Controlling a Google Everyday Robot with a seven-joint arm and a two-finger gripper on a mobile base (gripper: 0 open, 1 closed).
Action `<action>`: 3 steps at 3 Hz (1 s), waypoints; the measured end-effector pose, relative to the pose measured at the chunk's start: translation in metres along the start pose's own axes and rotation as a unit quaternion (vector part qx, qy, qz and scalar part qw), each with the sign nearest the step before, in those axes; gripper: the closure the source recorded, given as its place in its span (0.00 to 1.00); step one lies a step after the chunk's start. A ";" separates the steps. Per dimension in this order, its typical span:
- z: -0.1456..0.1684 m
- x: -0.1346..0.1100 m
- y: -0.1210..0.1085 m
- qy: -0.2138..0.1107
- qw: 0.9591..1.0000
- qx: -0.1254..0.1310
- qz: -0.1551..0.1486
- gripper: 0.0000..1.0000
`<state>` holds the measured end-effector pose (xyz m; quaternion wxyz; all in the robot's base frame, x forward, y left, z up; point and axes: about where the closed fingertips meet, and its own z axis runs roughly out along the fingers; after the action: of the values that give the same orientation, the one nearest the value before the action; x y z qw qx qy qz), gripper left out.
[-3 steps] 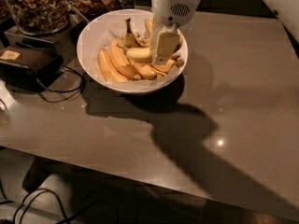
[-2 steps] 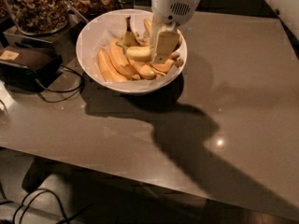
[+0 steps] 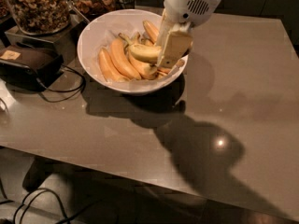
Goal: Pick banana from white bowl
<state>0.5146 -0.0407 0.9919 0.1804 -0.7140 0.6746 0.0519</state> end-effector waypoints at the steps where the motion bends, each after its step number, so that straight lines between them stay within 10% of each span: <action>1: 0.000 -0.001 0.000 -0.001 1.000 0.001 -0.002 1.00; 3: -0.017 0.007 0.050 -0.033 0.998 -0.018 0.052 1.00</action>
Offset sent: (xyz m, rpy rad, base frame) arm -0.0581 -0.0140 -0.0001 0.0647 0.1197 -0.0420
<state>0.4628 -0.0540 0.9962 0.1868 -0.6791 0.7032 0.0971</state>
